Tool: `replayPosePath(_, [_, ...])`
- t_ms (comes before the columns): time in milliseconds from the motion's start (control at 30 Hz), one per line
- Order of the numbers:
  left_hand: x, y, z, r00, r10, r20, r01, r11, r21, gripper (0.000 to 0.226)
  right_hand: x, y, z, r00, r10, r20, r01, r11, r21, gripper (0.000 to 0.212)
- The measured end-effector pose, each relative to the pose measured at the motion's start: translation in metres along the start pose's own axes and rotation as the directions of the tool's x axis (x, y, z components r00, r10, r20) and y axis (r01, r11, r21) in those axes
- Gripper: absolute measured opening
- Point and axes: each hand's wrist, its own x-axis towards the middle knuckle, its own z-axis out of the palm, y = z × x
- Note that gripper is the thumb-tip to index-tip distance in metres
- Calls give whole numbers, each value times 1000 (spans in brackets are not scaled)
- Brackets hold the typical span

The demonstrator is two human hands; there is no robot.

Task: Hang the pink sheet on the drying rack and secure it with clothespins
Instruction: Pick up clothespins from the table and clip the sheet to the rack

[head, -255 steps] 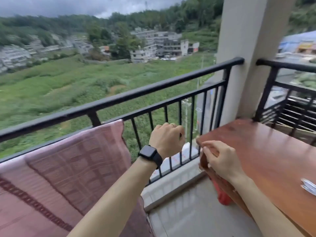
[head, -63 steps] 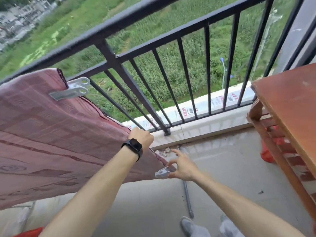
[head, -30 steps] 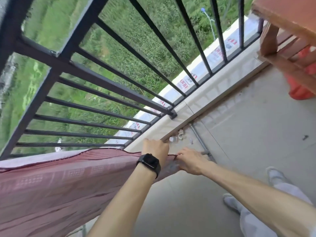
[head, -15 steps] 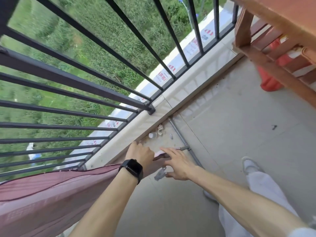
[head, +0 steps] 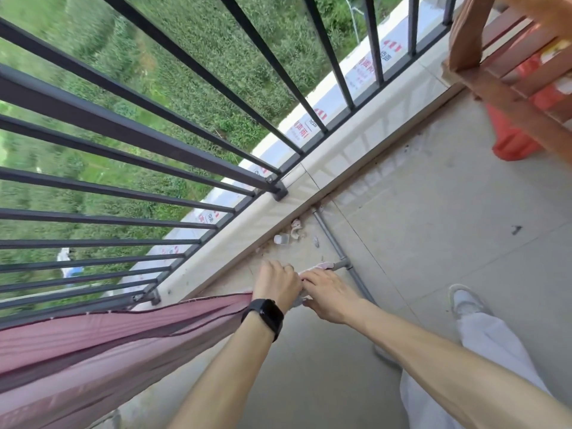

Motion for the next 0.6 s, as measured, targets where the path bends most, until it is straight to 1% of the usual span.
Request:
replayPosePath(67, [3, 2, 7, 999, 29, -33, -29, 1000, 2, 41, -7, 6, -5, 1000, 19, 17, -19, 999, 29, 36])
replayPosePath(167, [4, -1, 11, 995, 9, -100, -12, 1000, -25, 35, -23, 21, -19, 990, 137, 41, -139, 989, 59, 41])
replayPosePath(233, [2, -4, 10, 990, 53, -130, -57, 998, -26, 32, -34, 33, -30, 972, 235, -4, -233, 966, 108, 40])
replayPosePath(300, [2, -7, 8, 985, 93, -143, -98, 995, -26, 31, -40, 43, -37, 953, 288, -90, -267, 944, 191, 38])
replayPosePath(333, [1, -6, 9, 987, 81, -142, -87, 996, -37, 32, -41, 46, -40, 946, 299, -127, -266, 937, 226, 36])
replayPosePath(433, [4, -1, 15, 993, -32, -115, 21, 995, -93, 40, -37, 47, -52, 940, 296, -171, -242, 930, 278, 25])
replayPosePath(467, [5, 0, 18, 991, -88, -102, 74, 989, -132, 47, -35, 45, -57, 945, 272, -182, -216, 936, 278, 20])
replayPosePath(500, [7, 0, 19, 984, -148, -103, 126, 973, -193, 60, -32, 42, -61, 953, 242, -181, -187, 943, 276, 16])
replayPosePath(533, [8, 0, 20, 976, -192, -100, 161, 953, -255, 70, -29, 39, -64, 964, 214, -158, -166, 948, 271, 15])
replayPosePath(567, [9, 0, 20, 969, -226, -98, 188, 935, -301, 75, -25, 36, -67, 973, 198, -117, -162, 951, 263, 16])
replayPosePath(600, [9, -1, 19, 962, -255, -101, 211, 922, -324, 74, -21, 32, -68, 980, 190, -59, -170, 955, 244, 18])
